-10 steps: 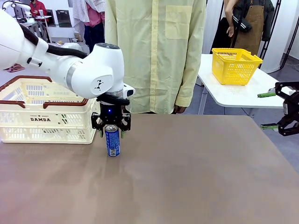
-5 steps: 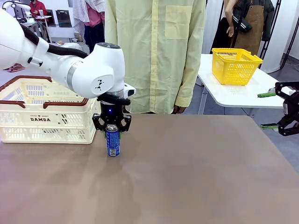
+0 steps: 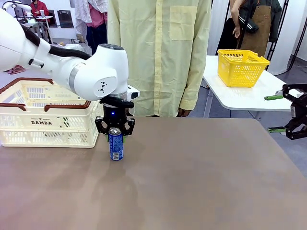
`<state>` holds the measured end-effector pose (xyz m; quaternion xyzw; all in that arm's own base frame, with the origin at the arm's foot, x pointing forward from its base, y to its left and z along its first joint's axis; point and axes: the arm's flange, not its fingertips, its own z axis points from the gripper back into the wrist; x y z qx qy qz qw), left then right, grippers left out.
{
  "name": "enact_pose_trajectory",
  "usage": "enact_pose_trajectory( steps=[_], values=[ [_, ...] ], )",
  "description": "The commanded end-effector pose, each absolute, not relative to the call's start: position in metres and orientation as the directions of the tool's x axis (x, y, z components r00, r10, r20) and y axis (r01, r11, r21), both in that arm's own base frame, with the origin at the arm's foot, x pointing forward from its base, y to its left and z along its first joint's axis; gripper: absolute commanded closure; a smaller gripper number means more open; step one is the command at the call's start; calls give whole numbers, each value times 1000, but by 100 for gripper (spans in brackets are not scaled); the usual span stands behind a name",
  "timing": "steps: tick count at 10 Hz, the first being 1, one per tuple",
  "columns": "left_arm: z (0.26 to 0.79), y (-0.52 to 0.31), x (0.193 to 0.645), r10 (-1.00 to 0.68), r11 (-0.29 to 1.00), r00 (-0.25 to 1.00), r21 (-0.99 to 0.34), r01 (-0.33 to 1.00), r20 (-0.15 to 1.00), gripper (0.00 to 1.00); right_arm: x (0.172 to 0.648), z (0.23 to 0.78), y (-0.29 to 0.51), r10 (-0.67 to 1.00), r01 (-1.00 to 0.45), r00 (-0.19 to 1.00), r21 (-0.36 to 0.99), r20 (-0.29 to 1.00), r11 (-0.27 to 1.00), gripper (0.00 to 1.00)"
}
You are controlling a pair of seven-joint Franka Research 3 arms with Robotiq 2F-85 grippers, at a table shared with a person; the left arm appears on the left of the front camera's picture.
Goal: Place the drinks into the Shopping basket.
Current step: Pick up one drink and place it into the Shopping basket.
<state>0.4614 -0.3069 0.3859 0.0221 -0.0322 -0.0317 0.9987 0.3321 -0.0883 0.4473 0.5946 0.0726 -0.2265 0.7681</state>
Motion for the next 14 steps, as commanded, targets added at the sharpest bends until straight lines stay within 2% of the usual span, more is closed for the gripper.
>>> enact_pose_trajectory(
  steps=[1,3,5,7,8,9,10,11,14],
  values=[
    [396,-305,459,-67,997,997,26,66,33,100,331,451,-88,-262,450,880,873,-397,188,0],
    [447,-298,439,-52,998,997,-18,53,56,100,331,451,-88,-262,450,880,873,-397,188,0],
    [512,-280,410,-97,990,986,-86,109,136,100,331,451,-88,-262,450,880,873,-397,188,0],
    [567,-254,376,-233,955,961,-149,256,151,100,331,451,-88,-262,450,880,873,-397,188,0],
    [579,-243,358,-328,918,927,-172,359,182,100,331,451,-88,-262,450,880,873,-397,188,0],
    [580,-234,344,-305,921,923,-172,349,236,100,331,451,-88,-262,450,880,873,-397,188,0],
    [569,-229,334,-262,949,939,-115,292,225,100,331,451,-88,-262,450,880,873,-397,188,0],
    [596,-253,355,-286,937,936,-145,318,208,100,331,451,-88,-262,450,880,873,-397,188,0],
    [596,-253,355,-286,937,936,-145,318,208,100,331,451,-88,-262,450,880,873,-397,188,0]
  ],
)
